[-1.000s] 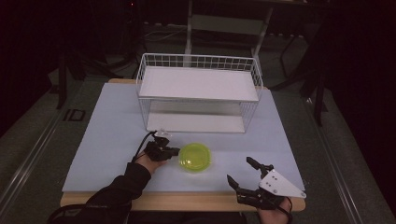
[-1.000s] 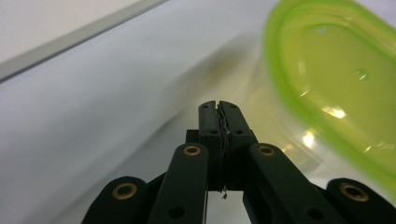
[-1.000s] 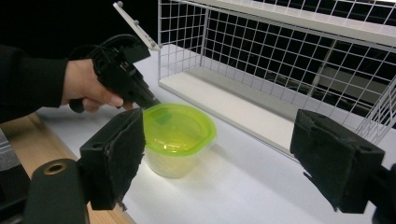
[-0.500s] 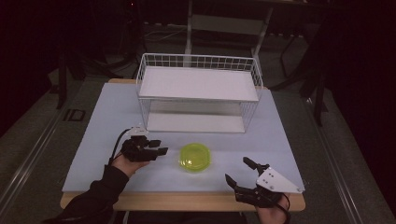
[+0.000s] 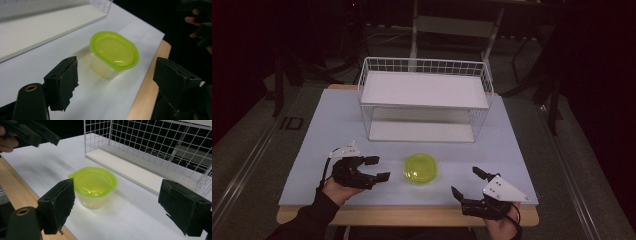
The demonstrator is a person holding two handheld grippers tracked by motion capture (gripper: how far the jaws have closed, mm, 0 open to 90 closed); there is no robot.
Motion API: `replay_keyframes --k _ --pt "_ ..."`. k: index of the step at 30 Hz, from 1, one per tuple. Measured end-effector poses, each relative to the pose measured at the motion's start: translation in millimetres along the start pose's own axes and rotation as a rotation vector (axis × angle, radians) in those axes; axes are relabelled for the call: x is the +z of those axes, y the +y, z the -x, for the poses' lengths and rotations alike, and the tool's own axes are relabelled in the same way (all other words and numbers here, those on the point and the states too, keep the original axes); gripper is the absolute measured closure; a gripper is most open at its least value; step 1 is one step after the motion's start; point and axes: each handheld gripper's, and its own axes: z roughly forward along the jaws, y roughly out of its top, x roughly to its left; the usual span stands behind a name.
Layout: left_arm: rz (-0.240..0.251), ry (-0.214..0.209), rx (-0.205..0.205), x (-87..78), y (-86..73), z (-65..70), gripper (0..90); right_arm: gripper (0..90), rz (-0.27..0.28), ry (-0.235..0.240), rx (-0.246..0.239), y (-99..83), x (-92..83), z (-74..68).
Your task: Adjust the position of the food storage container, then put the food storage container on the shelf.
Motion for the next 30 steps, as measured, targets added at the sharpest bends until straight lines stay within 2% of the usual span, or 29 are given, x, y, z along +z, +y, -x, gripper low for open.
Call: replay_keyframes --k 2,6,9,11,14,15,18,19,21,23,24,27,30 --pt "0.005 -0.006 0.011 -2.4 2.6 5.1 20.9 13.2 0.003 0.005 0.008 3.2 0.7 1.4" --pt "0.01 -0.014 0.038 -7.3 12.1 15.4 20.9 12.2 0.02 0.014 -0.027 11.9 3.1 3.3" --pt "0.013 -0.024 0.052 -9.2 19.6 21.7 21.0 13.1 0.007 0.017 -0.031 18.8 4.6 4.9" --pt "0.012 -0.025 0.059 -8.9 24.5 24.7 21.0 13.0 -0.013 0.033 -0.024 23.2 6.9 7.0" --pt "0.017 -0.023 0.068 -7.0 30.8 27.6 21.1 12.4 -0.031 0.068 0.011 29.1 11.9 11.5" --pt "0.019 -0.028 0.069 -6.2 32.8 27.5 21.1 12.4 -0.038 0.066 0.012 31.0 13.7 12.0" --pt "0.027 -0.039 0.048 -2.4 38.1 25.7 21.1 11.1 -0.057 0.061 -0.003 36.2 21.0 13.4" --pt "0.029 -0.033 0.043 -0.8 39.7 25.1 21.2 11.1 -0.06 0.076 0.003 37.4 23.8 14.4" --pt "0.031 -0.03 0.04 1.1 41.2 24.3 21.2 11.2 -0.064 0.073 0.009 38.4 27.2 15.2" --pt "0.025 -0.028 0.026 8.3 44.6 21.4 21.2 14.5 -0.095 0.111 0.031 39.9 38.2 18.3" --pt "0.018 -0.023 0.014 12.1 45.9 19.8 21.3 15.7 -0.108 0.116 0.033 39.9 41.0 19.0" --pt "0.004 -0.012 -0.015 21.0 47.9 14.8 22.6 21.7 -0.153 0.125 0.091 39.6 54.0 24.1" --pt "-0.014 0.009 -0.049 31.8 47.5 9.5 22.7 22.6 -0.191 0.132 0.124 37.6 68.8 27.3"
